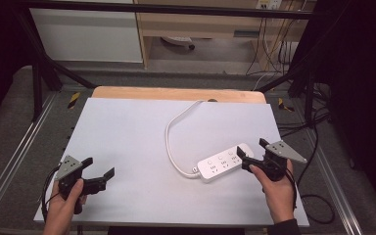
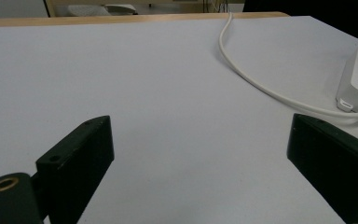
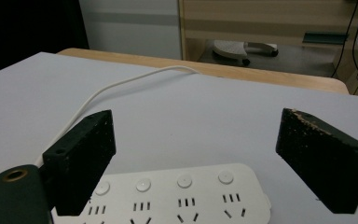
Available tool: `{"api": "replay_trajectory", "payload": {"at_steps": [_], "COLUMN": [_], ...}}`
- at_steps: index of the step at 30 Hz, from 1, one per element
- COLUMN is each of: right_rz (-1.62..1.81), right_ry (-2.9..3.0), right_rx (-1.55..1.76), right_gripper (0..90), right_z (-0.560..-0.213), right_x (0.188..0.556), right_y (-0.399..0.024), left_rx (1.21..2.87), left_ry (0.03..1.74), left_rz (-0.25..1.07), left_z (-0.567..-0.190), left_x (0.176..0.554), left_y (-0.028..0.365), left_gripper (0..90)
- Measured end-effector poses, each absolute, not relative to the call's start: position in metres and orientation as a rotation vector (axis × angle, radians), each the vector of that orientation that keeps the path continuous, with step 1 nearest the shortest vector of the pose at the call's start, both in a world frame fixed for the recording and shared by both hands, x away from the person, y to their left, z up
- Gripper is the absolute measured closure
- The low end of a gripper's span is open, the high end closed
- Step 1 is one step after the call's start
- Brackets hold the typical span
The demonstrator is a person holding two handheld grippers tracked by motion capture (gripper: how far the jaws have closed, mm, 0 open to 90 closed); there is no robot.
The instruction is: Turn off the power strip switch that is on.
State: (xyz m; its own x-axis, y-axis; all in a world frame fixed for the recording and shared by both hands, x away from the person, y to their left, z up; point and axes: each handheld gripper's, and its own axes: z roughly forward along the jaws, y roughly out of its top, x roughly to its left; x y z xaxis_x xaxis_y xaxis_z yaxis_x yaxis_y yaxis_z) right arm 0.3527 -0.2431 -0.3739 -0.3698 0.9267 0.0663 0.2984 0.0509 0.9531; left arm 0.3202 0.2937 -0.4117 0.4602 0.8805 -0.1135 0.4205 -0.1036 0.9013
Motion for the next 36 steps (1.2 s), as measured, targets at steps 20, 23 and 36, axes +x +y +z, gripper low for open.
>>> {"api": "replay_trajectory", "payload": {"at_steps": [20,23,36], "right_rz": [1.352,1.354,1.34], "right_ry": [1.786,1.796,1.861], "right_rx": [1.087,1.08,1.056], "right_gripper": [70.9,76.2,90.0], "right_z": [-0.376,-0.378,-0.391], "right_x": [0.369,0.372,0.389], "right_y": [-0.217,-0.214,-0.198], "left_rx": [1.72,1.72,1.719], "left_ry": [1.13,1.13,1.138], "left_rz": [0.583,0.583,0.581], "left_z": [-0.412,-0.412,-0.413], "left_x": [0.321,0.321,0.321], "left_y": [0.294,0.294,0.295], "left_gripper": [7.1,7.1,7.1]}}
